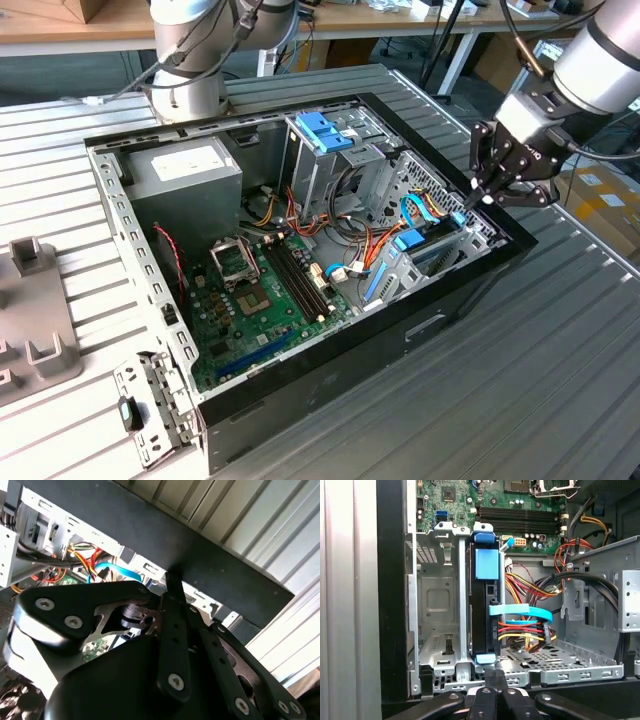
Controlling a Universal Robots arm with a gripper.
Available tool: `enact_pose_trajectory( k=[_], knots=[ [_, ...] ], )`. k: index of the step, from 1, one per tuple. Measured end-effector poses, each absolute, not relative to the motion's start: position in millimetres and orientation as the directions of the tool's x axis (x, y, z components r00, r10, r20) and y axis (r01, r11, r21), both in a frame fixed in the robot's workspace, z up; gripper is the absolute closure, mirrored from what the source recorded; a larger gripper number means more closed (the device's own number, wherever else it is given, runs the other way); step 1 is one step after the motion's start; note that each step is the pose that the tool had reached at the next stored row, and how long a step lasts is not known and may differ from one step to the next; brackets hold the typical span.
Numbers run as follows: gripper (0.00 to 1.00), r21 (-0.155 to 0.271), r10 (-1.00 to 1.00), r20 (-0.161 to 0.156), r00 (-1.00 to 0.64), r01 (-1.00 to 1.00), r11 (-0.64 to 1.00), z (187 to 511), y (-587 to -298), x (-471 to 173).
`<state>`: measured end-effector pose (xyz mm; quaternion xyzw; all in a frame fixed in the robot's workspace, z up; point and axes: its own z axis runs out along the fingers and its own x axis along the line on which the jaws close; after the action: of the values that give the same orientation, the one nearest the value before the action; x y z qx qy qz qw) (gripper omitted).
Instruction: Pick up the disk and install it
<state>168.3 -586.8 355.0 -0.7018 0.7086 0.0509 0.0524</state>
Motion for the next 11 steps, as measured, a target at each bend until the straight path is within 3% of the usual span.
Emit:
enact_pose_trajectory(
  k=[11],
  knots=[
    [0.89, -0.002, -0.989, -0.146, -0.009, -1.000, 0.009, 357.9, -586.8, 176.9]
  ],
)
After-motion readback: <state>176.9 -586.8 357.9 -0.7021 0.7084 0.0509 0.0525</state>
